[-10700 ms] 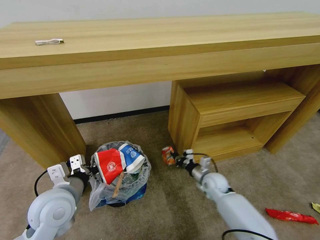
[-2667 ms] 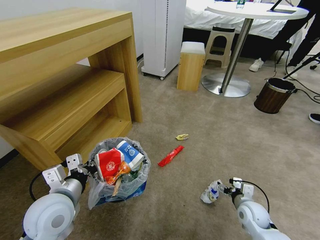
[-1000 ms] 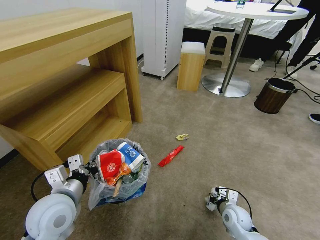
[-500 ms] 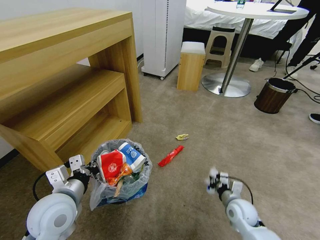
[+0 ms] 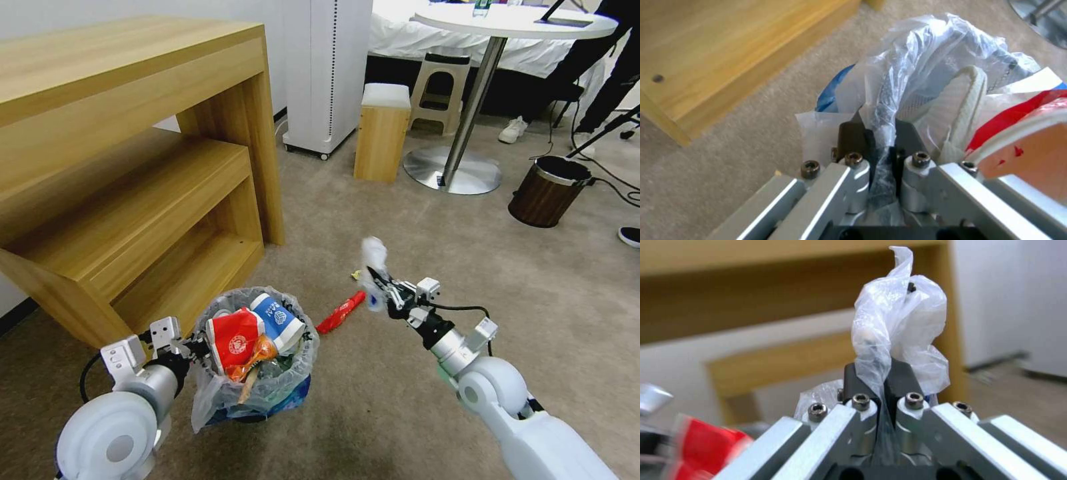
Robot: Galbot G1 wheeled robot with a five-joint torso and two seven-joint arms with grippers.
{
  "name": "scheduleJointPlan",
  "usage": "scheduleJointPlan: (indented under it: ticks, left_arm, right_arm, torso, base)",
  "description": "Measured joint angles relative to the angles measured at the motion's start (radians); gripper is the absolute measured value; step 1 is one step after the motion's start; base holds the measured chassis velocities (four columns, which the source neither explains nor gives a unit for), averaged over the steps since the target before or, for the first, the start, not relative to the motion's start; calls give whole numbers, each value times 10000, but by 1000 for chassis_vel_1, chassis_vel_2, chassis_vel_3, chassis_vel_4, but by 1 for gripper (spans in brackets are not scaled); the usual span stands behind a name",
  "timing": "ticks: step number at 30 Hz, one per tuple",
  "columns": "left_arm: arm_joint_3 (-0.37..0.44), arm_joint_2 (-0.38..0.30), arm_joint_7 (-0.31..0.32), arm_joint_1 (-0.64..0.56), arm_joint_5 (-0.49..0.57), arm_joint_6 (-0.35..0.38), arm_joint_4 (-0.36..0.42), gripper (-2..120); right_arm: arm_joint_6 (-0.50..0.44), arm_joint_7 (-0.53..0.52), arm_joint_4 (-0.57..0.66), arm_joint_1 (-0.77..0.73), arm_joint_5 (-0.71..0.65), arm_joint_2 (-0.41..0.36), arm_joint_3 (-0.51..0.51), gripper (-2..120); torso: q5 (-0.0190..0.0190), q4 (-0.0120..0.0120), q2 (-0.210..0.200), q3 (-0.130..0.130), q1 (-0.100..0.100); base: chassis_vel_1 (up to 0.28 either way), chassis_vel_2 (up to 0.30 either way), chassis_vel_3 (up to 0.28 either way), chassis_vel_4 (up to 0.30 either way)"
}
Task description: Pick up the trash bin and place the garbage on the floor into it.
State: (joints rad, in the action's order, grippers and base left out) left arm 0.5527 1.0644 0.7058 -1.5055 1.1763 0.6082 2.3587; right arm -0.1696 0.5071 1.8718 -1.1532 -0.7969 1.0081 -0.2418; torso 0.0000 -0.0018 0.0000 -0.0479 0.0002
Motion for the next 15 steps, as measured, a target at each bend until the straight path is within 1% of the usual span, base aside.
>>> scheduleJointPlan:
  ticks: [1, 2, 3, 6, 10, 13, 15]
  left_arm:
    - [-43, 7, 9, -15, 50, 15, 54, 3]
    - [-116, 12, 11, -19, 74, 30, 104, 3]
    - [-116, 12, 11, -19, 74, 30, 104, 3]
    - [-309, 26, 12, 28, 21, 42, 116, 3]
    - [-437, 29, -8, 27, -40, 72, 119, 3]
    - [-582, 32, -32, 39, -97, 95, 167, 3]
    - [-598, 39, -32, 51, -98, 96, 177, 3]
  right_arm:
    - [-61, 293, -38, 55, -163, 26, 66, 0]
    - [-165, 807, -147, 147, -360, 95, 162, 0]
    - [-165, 807, -147, 147, -360, 95, 162, 0]
    - [-557, 1810, -681, 515, -384, 437, 466, 0]
    - [-724, 1999, -1025, 755, -439, 557, 776, 0]
    - [-919, 2144, -1646, 1251, -600, 681, 1423, 0]
    - [-921, 2147, -1749, 1341, -647, 704, 1554, 0]
  torso:
    - [0, 0, 0, 0, 0]
    - [0, -2, 0, 0, 0]
    - [0, -2, 0, 0, 0]
    - [0, -2, 0, -1, 0]
    - [0, -1, 0, 0, 0]
    - [0, -1, 0, -1, 0]
    - [0, -1, 0, 0, 0]
  base:
    - [0, 0, 0, 0]
    - [0, 0, 0, 0]
    - [0, 0, 0, 0]
    - [0, 0, 0, 0]
    - [0, 0, 0, 0]
    - [0, 0, 0, 0]
    - [0, 0, 0, 0]
